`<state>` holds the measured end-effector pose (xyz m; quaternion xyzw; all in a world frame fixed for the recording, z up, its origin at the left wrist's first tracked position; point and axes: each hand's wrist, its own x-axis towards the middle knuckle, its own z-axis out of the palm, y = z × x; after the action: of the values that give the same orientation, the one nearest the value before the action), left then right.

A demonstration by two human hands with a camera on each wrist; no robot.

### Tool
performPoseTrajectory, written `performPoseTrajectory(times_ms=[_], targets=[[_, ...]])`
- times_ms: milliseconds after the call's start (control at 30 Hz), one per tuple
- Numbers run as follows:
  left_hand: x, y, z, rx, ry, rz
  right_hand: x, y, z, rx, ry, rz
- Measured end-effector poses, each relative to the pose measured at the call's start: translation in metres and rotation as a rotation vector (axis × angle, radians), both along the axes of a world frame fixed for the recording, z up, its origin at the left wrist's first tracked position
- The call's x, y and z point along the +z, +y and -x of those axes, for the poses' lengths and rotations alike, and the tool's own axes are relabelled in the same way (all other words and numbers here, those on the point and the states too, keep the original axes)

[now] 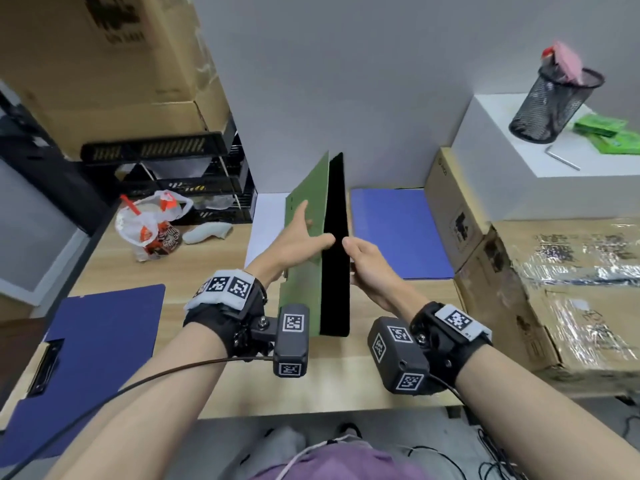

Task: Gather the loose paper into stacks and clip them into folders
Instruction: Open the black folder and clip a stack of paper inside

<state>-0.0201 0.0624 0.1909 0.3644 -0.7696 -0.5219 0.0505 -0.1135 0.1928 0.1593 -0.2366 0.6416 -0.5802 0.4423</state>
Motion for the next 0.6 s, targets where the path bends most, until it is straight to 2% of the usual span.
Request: performPoseTrajectory(times_ms=[67,167,267,333,467,600], targets=[[0.010,-0.012,-0.015,0.120,0.034,0.098,-0.009,-0.006,0.001,-0.106,0.042,-0.051],[0.015,-0.045,-0.057,0.482,0.036,0.292,-0.023,-0.007,0.011,-0.261,0.065,-0.161],[-0.002,-0.075,-0.108,0.729,-0.003,0.287,-0.036,-0.002,0.021,-0.369,-0.005,-0.261],[-0.021,-0.084,-0.135,0.807,-0.066,0.242,-0.050,0.004,0.023,-0.381,-0.034,-0.356],[-0.051,-0.082,-0.175,0.916,-0.210,0.154,-0.079,0.010,0.009,-0.260,0.005,-0.534],[-0.085,-0.082,-0.204,0.892,-0.328,0.071,-0.100,0.019,-0.010,-0.220,-0.044,-0.625]])
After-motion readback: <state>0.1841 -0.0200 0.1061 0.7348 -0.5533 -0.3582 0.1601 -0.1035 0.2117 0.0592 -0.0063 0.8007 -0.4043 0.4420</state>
